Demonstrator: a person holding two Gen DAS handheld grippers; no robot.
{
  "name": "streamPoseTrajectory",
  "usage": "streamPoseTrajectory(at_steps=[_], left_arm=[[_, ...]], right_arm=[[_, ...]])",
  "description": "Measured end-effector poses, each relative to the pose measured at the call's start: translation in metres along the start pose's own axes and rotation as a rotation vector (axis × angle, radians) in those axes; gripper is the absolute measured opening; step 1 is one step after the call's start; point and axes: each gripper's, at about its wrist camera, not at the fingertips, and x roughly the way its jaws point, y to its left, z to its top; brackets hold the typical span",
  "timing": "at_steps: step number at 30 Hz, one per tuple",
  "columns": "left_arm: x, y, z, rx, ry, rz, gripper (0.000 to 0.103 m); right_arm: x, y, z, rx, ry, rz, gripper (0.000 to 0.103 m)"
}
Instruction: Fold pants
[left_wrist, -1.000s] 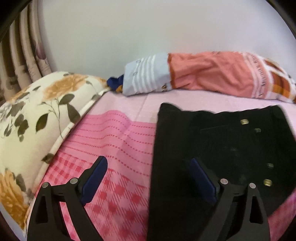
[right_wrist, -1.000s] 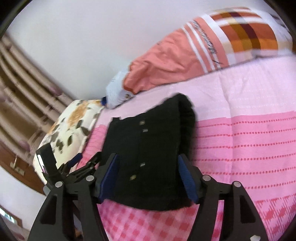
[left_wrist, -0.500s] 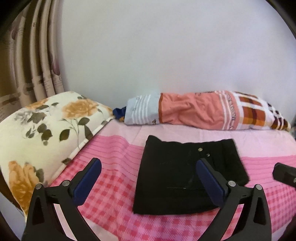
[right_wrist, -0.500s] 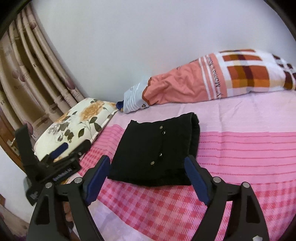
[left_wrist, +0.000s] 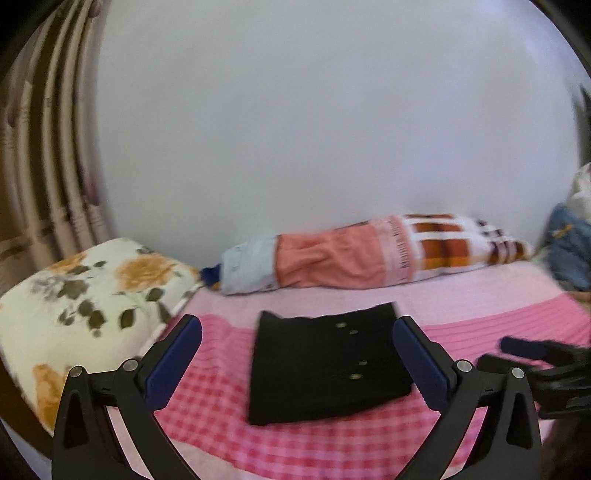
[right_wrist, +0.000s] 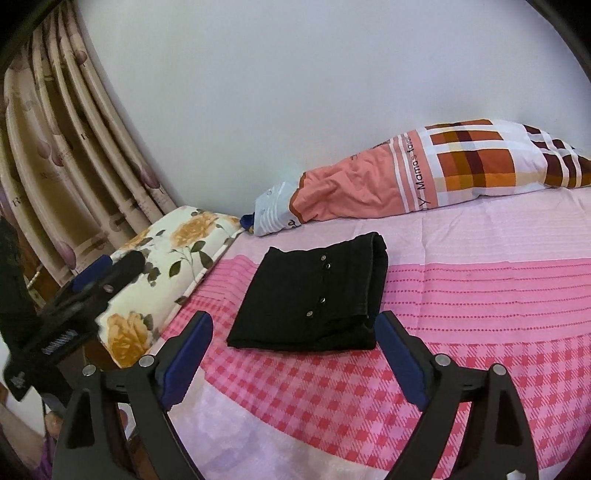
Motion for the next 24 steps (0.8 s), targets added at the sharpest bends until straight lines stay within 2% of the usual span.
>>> streamPoseTrajectory(at_steps=[6, 9, 10, 14, 20, 24], left_arm=[[-0.021, 0.003, 0.016, -0.086, -0.003, -0.17, 0.103], [-0.025, 0.006, 0.021, -0.118, -0.031, -0.216, 0.103], [-0.027, 0.006, 0.02, -0.124, -0.045, -0.216, 0.103], [-0.038, 0.007, 0.014, -0.141, -0.11, -0.116, 0.103], [-0.035, 0.001, 0.008, -0.1, -0.086, -0.087, 0.103], [-0.024, 0.002, 0.0, -0.111, -0.051, -0.069, 0.103]], right_arm=[[-0.016, -0.005, -0.002, 0.021, -0.012, 0.001, 0.089], [-0.022, -0.01, -0.002, 0.035, -0.017, -0.002, 0.09], [-0.023, -0.011, -0.002, 0.039, -0.017, -0.003, 0.091], [-0.026, -0.016, -0.004, 0.056, -0.014, -0.006, 0.092], [-0.021, -0.014, -0.007, 0.064, 0.004, -0.004, 0.092], [-0.016, -0.006, -0.01, 0.041, 0.014, -0.009, 0.093]])
